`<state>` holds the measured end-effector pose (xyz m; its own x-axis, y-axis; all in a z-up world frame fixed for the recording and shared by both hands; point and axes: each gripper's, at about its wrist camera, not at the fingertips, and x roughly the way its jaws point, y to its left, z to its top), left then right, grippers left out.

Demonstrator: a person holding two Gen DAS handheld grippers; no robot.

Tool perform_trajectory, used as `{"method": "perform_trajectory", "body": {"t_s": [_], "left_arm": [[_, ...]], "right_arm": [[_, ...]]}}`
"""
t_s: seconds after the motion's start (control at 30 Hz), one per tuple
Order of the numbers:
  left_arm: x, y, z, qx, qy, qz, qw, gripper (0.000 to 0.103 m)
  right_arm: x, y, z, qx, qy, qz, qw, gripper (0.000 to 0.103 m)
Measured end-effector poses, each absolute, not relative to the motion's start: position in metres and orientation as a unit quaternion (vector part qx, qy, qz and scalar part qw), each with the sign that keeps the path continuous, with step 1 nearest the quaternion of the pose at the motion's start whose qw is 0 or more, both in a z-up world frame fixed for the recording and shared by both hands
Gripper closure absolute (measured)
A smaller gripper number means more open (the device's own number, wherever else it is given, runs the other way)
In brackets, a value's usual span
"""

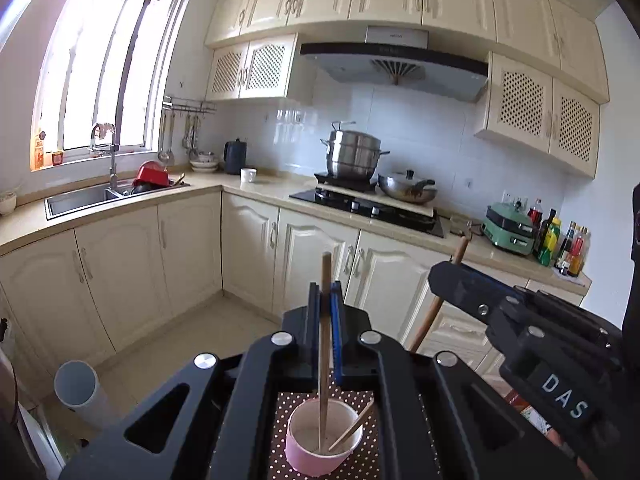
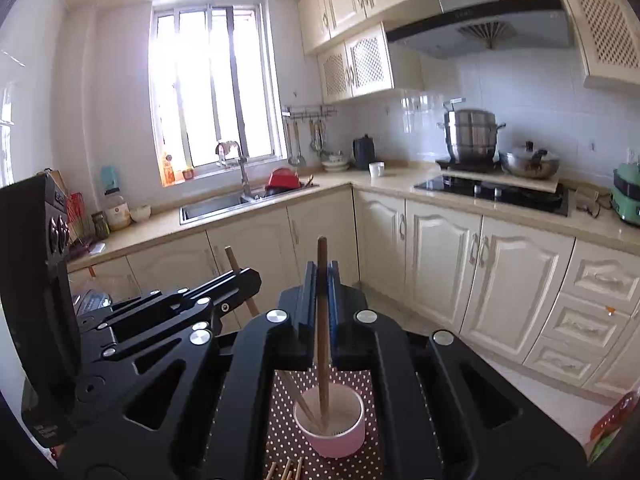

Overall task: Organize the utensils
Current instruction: 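Lift both held chopsticks and lower them into the pink cup, then open the left tool then the right tool, releasing chopsticks into the cup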

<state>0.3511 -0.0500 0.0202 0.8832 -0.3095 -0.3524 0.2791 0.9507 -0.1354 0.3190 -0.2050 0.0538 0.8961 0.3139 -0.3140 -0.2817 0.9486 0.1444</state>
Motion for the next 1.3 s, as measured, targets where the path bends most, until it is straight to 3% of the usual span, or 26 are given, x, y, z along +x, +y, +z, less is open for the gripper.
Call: {"method": "perform_trajectory", "body": {"t_s": [0.27,0.33,0.37,0.4,0.57,0.7,0.9,0.93,0.97,1.03,1.07,1.3], "left_arm": [[0.359,-0.046,-0.008,-0.031,0.216,-0.147,0.965,0.097],[0.358,-0.044,-0.011,-0.031,0.223,-0.151,0.962,0.085],[0.358,-0.044,-0.011,-0.029,0.223,-0.149,0.963,0.07],[0.355,-0.042,-0.012,-0.027,0.221,-0.147,0.964,0.065],[0.347,-0.039,-0.016,-0.014,0.221,-0.14,0.965,0.064],[0.339,-0.032,-0.017,-0.013,0.223,-0.136,0.965,0.053],[0.325,-0.021,-0.02,-0.011,0.228,-0.128,0.965,0.048],[0.322,-0.019,-0.022,-0.008,0.229,-0.127,0.965,0.047],[0.32,-0.017,-0.023,-0.007,0.232,-0.125,0.965,0.047],[0.315,-0.013,-0.025,-0.006,0.238,-0.124,0.963,0.047],[0.314,-0.012,-0.026,-0.005,0.239,-0.124,0.963,0.046],[0.298,0.009,-0.035,-0.009,0.253,-0.116,0.96,0.046]], "right_arm": [[0.324,-0.208,0.026,0.055,0.203,0.148,0.966,0.098],[0.323,-0.209,0.023,0.056,0.208,0.147,0.965,0.097],[0.322,-0.209,0.021,0.056,0.21,0.146,0.965,0.097],[0.322,-0.209,0.02,0.057,0.211,0.147,0.965,0.097],[0.321,-0.207,0.012,0.057,0.224,0.146,0.962,0.097],[0.318,-0.207,0.006,0.061,0.231,0.143,0.96,0.097],[0.312,-0.207,-0.002,0.063,0.244,0.133,0.959,0.095],[0.311,-0.208,-0.002,0.065,0.245,0.133,0.958,0.093],[0.31,-0.208,-0.002,0.067,0.247,0.132,0.958,0.084],[0.306,-0.21,-0.002,0.068,0.244,0.127,0.959,0.052],[0.301,-0.211,-0.001,0.07,0.237,0.123,0.961,0.044],[0.286,-0.217,-0.001,0.072,0.236,0.109,0.963,0.044]]}}
